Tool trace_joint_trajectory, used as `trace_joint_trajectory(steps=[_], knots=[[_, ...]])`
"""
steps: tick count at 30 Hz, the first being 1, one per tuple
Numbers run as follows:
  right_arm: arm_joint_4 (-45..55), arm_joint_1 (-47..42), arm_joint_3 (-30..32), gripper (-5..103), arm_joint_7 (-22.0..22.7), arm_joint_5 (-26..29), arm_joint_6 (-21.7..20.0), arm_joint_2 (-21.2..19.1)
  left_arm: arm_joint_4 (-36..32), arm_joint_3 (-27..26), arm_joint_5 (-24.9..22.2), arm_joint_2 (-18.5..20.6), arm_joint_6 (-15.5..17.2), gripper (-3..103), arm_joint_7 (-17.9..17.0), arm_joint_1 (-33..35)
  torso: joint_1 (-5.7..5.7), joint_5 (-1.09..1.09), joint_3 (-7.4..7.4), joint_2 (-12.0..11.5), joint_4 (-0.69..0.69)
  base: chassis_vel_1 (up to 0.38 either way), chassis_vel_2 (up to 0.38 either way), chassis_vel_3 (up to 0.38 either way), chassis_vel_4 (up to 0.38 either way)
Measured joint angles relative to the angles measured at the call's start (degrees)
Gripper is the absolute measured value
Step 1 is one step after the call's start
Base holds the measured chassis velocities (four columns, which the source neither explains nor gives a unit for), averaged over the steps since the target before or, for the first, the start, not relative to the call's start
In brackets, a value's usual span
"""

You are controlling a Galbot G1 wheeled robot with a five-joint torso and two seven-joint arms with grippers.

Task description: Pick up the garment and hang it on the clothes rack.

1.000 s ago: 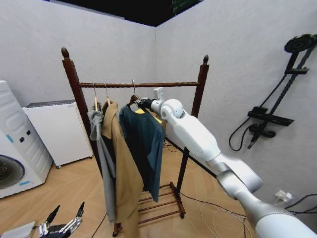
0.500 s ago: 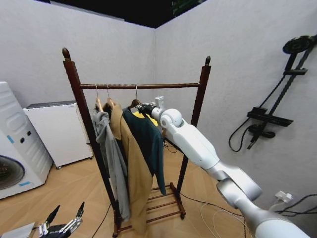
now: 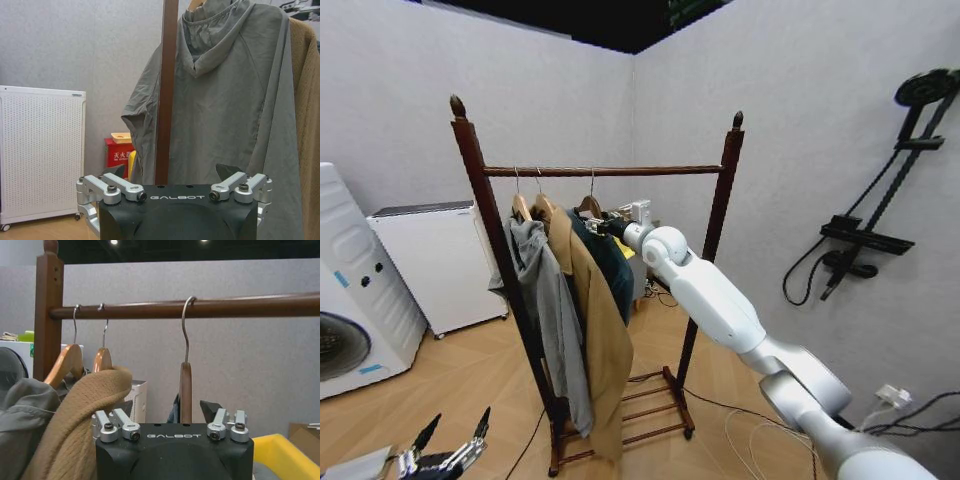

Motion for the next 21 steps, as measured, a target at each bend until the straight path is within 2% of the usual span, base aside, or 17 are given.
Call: trace_joint_trajectory(steps=[1,2,3,4,6,8,9,11,12,13,15,16,18,19,20,21], knots=[[2.78,-1.23,0.77,83,1.56,1.08,-0.70,-1.37,0.00,0.01,0.00,0.01,0.00,100,0.01,0.00,-0.01,0.01,0.00,0.00,-0.02,0.000,0.000,0.000,0.000],[2.78,-1.23,0.77,83,1.56,1.08,-0.70,-1.37,0.00,0.01,0.00,0.01,0.00,100,0.01,0.00,-0.01,0.01,0.00,0.00,-0.02,0.000,0.000,0.000,0.000],[7.00,-3.34,2.19,88,3.77,2.71,-1.63,-4.41,0.00,0.01,0.00,0.00,0.00,100,0.02,0.00,0.00,0.00,-0.01,0.00,-0.02,0.000,0.000,0.000,0.000],[7.00,-3.34,2.19,88,3.77,2.71,-1.63,-4.41,0.00,0.01,0.00,0.00,0.00,100,0.02,0.00,0.00,0.00,-0.01,0.00,-0.02,0.000,0.000,0.000,0.000],[13.80,-8.57,5.99,97,6.84,4.08,-3.03,-10.09,0.00,0.00,0.00,0.00,0.00,100,0.00,0.00,0.00,0.02,-0.01,0.01,-0.04,0.000,0.000,0.000,0.000],[17.93,-13.93,10.35,100,7.48,3.72,-3.48,-13.13,0.00,0.00,0.00,0.00,0.00,100,-0.02,0.00,-0.01,0.01,-0.01,0.01,-0.04,0.000,0.000,0.000,0.000],[17.93,-13.93,10.35,100,7.48,3.72,-3.48,-13.13,0.00,0.00,0.00,0.00,0.00,100,-0.02,0.00,-0.01,0.01,-0.01,0.01,-0.04,0.000,0.000,0.000,0.000],[23.78,-25.64,18.44,100,7.39,0.66,-3.82,-15.61,0.00,0.00,0.00,0.00,0.00,100,-0.02,0.00,-0.01,0.04,-0.01,0.01,-0.04,0.000,0.000,0.000,0.000],[25.55,-29.49,20.74,100,7.31,-1.05,-3.78,-16.00,0.00,0.00,0.00,0.00,0.00,100,-0.02,0.00,0.00,0.05,-0.01,0.01,-0.05,0.000,0.000,0.000,0.000],[25.55,-29.49,20.74,100,7.31,-1.05,-3.78,-16.00,0.00,0.00,0.00,0.00,0.00,100,-0.02,0.00,0.00,0.05,-0.01,0.01,-0.05,0.000,0.000,0.000,0.000],[30.70,-40.96,26.94,100,7.31,-5.99,-2.90,-16.08,0.00,0.01,0.00,0.00,0.00,100,-0.01,0.00,-0.01,0.00,-0.02,0.01,-0.03,0.000,0.000,0.000,0.000],[30.70,-40.96,26.94,100,7.31,-5.99,-2.90,-16.08,0.00,0.01,0.00,0.00,0.00,100,-0.01,0.00,-0.01,0.00,-0.02,0.01,-0.03,0.000,0.000,0.000,0.000],[34.79,-51.99,31.12,100,7.43,-11.40,-2.18,-14.49,0.00,0.00,0.00,0.00,0.00,100,-0.01,0.01,-0.01,0.03,-0.01,0.01,-0.04,0.000,0.000,0.000,0.000],[34.79,-51.99,31.12,100,7.43,-11.40,-2.18,-14.49,0.00,0.00,0.00,0.00,0.00,100,-0.01,0.01,-0.01,0.03,-0.01,0.01,-0.04,0.000,0.000,0.000,0.000],[36.43,-57.02,32.85,100,7.44,-15.25,-1.52,-13.04,0.00,0.00,0.00,0.00,0.00,100,-0.01,0.00,-0.02,0.00,-0.02,0.01,-0.04,0.000,0.000,0.000,0.000],[36.43,-57.02,32.85,100,7.44,-15.25,-1.52,-13.04,0.00,0.00,0.00,0.00,0.00,100,-0.01,0.00,-0.02,0.00,-0.02,0.01,-0.04,0.000,0.000,0.000,0.000]])
